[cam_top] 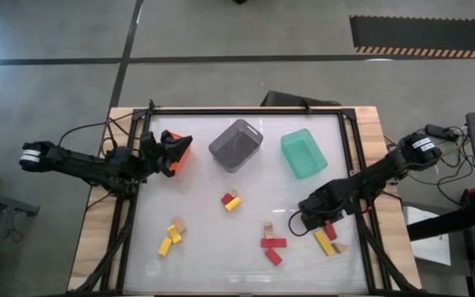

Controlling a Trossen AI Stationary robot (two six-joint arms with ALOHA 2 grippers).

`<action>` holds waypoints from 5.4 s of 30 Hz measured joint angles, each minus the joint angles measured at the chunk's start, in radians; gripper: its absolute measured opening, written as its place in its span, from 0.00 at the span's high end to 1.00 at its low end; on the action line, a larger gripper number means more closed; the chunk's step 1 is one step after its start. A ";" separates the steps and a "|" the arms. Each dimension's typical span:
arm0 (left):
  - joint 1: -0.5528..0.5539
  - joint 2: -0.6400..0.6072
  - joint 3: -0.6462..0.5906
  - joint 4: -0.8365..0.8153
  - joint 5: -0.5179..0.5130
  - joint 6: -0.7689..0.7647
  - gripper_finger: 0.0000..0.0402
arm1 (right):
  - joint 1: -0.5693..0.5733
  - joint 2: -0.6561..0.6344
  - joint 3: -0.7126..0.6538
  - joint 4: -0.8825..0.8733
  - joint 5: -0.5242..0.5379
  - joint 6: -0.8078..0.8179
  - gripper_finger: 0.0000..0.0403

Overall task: Sort & place blocks by color
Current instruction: Put the red block into the orange bin

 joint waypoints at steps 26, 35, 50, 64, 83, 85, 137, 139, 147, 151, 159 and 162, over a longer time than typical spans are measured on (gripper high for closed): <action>0.000 0.000 -0.001 -0.002 0.000 0.000 1.00 | -0.254 -0.136 0.286 -0.178 0.195 -0.205 0.70; 0.000 0.000 -0.002 -0.003 0.000 0.000 1.00 | -0.403 -0.106 0.445 -0.182 0.274 -0.394 0.70; 0.000 -0.002 -0.001 0.021 -0.045 0.006 1.00 | -0.618 0.098 0.742 -0.181 0.313 -0.768 0.70; 0.000 -0.025 0.002 0.172 -0.049 0.016 1.00 | -0.720 0.437 1.038 -0.071 0.312 -1.073 0.70; 0.001 -0.087 -0.001 0.199 -0.097 0.135 1.00 | -0.748 0.770 1.308 0.006 0.312 -1.190 0.70; 0.001 -0.087 -0.001 0.199 -0.097 0.135 1.00 | -0.748 0.802 1.340 -0.022 0.312 -1.199 0.70; 0.001 -0.138 0.001 0.226 -0.235 0.140 1.00 | -0.647 0.899 1.403 0.805 0.241 -1.325 0.69; 0.000 -0.144 0.001 0.226 -0.238 0.139 1.00 | -0.642 0.930 1.403 0.893 0.241 -1.325 0.69; 0.001 -0.162 0.000 0.226 -0.252 0.139 1.00 | -0.634 1.056 1.404 1.060 0.248 -1.305 0.69; 0.001 -0.166 0.000 0.226 -0.252 0.139 1.00 | -0.634 1.088 1.404 1.087 0.257 -1.274 0.68; 0.001 -0.166 -0.001 0.225 -0.256 0.140 1.00 | -0.635 1.120 1.404 1.089 0.274 -1.252 0.64; 0.001 -0.166 -0.002 0.225 -0.261 0.140 1.00 | -0.635 1.120 1.404 1.088 0.275 -1.258 0.64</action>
